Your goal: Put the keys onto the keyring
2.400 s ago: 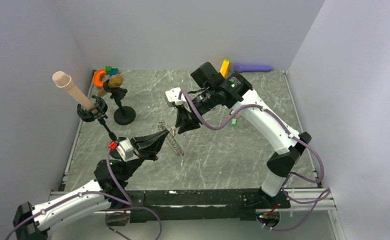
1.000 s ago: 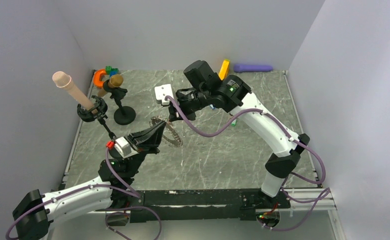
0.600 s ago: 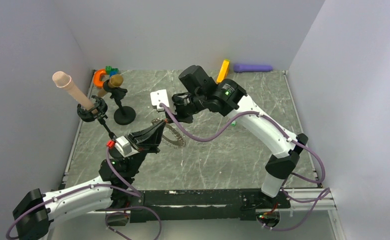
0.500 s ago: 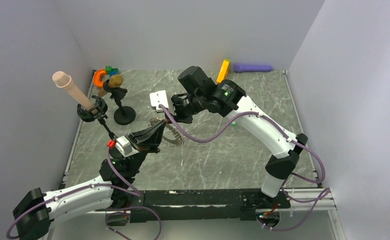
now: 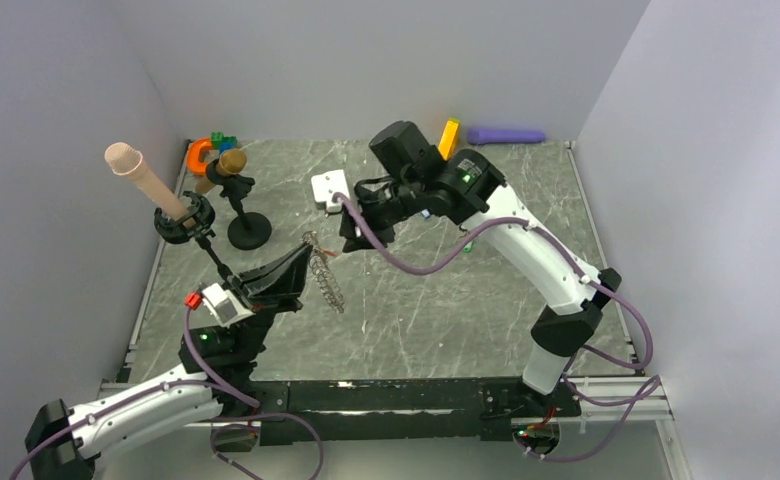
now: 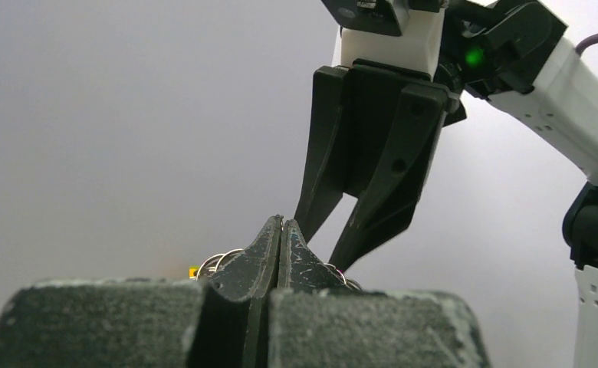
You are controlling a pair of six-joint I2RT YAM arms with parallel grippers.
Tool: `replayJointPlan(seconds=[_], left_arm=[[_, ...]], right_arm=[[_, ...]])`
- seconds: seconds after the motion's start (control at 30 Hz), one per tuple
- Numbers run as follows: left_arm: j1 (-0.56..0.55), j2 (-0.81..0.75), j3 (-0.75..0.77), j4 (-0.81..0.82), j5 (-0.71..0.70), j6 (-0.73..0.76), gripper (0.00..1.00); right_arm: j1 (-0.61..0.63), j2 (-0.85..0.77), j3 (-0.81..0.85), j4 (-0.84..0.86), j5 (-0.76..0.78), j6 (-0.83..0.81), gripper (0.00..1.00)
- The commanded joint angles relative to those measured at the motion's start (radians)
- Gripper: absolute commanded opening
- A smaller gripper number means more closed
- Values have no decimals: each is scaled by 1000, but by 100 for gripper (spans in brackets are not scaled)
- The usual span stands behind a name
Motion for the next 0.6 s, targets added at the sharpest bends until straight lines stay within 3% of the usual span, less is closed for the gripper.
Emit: replayJointPlan(seconds=[0.0,0.2,0.57], left_arm=[[0,-106,-6,-128,34,7,0],[0,-193,-9,-236,90,8,0],[0,-194,-5,-235,176,-10,0]], right_arm=[[-61,-18,92,-50,-152,-33,38],[-74,13,100,-36,-301,-49,41],[-49,68,89,18,-471,-11,36]])
